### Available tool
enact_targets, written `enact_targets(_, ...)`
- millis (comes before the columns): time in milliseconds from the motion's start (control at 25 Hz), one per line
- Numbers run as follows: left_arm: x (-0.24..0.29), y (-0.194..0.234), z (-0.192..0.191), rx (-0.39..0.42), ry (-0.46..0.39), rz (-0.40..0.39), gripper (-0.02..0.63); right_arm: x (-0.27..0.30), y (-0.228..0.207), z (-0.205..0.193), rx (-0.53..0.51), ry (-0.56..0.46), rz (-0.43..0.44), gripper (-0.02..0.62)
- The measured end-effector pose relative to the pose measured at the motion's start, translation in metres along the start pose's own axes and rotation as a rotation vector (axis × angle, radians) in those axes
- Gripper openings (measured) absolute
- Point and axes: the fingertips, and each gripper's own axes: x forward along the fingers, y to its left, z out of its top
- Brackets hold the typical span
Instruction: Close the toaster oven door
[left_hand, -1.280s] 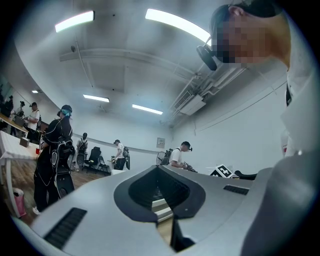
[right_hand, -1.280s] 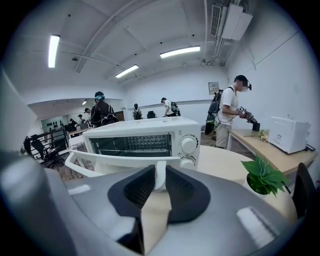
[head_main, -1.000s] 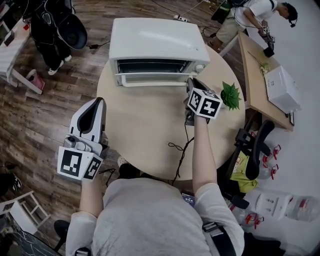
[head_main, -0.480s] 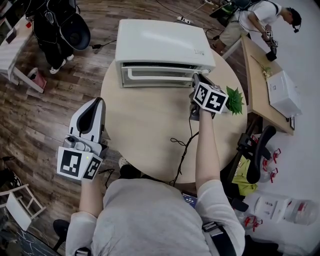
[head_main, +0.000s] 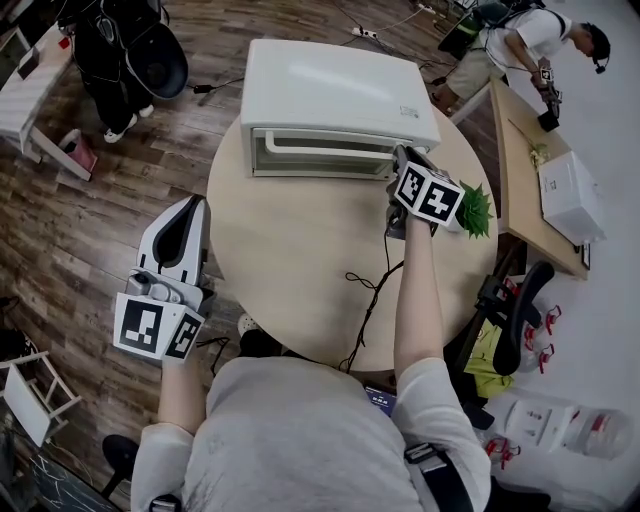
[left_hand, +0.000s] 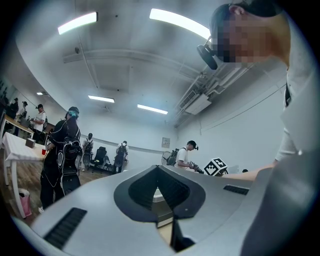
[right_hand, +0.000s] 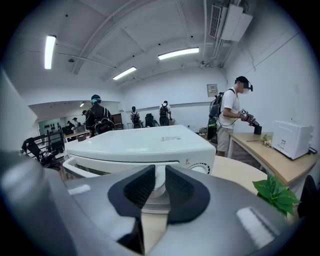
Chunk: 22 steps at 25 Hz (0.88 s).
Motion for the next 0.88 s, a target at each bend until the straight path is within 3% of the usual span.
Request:
enact_targets(360, 0.0, 0.002, 0.002, 0.0, -0.005, 0.012, 0.008, 0.003, -0.001, 0.002, 0.011, -0.021, 0.008, 0.074)
enact_targets(600, 0.002, -0.003, 0.007, 0.007, -0.017, -0.002, 0.008, -0.01, 0.009, 0.002, -0.089, -0.104, 0.015, 0.041)
enact_targets(680, 0.003, -0.006, 0.008, 0.01, -0.02, -0.01, 0.008, -0.02, 0.016, 0.004, -0.097, -0.144, 0.033, 0.011)
enact_targets(880, 0.005, -0.017, 0.013, 0.015, -0.028, -0.031, 0.008, -0.049, 0.035, 0.006, -0.117, -0.202, 0.094, 0.011)
